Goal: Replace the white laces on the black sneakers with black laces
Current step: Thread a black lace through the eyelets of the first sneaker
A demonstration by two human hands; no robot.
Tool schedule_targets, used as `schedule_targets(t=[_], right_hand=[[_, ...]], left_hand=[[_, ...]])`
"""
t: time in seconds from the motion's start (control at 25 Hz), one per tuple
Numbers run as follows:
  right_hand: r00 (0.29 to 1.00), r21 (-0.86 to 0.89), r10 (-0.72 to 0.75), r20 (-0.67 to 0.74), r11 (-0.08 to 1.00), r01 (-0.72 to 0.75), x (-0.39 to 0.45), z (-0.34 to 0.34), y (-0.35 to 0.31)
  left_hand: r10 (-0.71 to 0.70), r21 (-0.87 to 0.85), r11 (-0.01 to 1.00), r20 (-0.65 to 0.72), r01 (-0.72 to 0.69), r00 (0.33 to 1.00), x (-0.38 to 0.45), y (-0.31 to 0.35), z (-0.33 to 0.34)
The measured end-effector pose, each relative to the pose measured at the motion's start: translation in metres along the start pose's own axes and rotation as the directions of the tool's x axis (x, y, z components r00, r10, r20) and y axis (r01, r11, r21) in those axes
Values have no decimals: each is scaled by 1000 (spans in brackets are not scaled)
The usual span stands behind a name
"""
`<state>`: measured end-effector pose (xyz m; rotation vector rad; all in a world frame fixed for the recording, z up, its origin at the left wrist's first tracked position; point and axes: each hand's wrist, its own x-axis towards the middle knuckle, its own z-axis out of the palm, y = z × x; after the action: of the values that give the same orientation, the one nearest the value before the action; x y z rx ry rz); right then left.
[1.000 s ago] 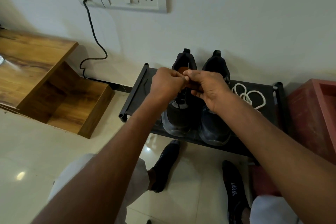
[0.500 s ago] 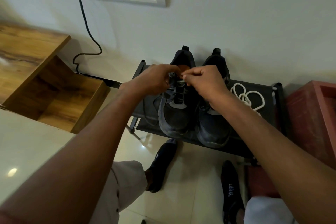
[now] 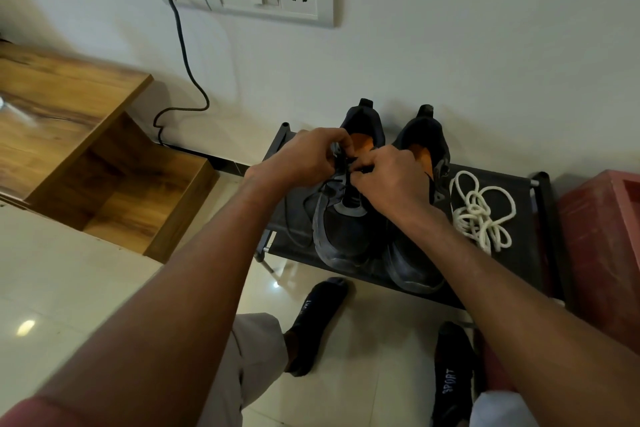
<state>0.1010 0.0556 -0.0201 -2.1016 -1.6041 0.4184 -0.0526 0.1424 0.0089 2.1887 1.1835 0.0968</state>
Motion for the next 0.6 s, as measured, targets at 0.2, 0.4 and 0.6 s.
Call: schedule_targets(t=[0.2, 0.4, 0.6], right_hand=[[996, 195, 87, 4, 977, -86, 2, 7, 6], [992, 310, 98, 76, 943, -117, 8, 9, 9], [993, 232, 64, 103, 969, -87, 10, 3, 13]], left_hand=[[1, -40, 999, 28, 0, 1000, 1, -4, -1], [-11, -85, 996, 37, 14, 999, 1, -6, -2], [-11, -111, 994, 49, 16, 999, 3, -8, -1]])
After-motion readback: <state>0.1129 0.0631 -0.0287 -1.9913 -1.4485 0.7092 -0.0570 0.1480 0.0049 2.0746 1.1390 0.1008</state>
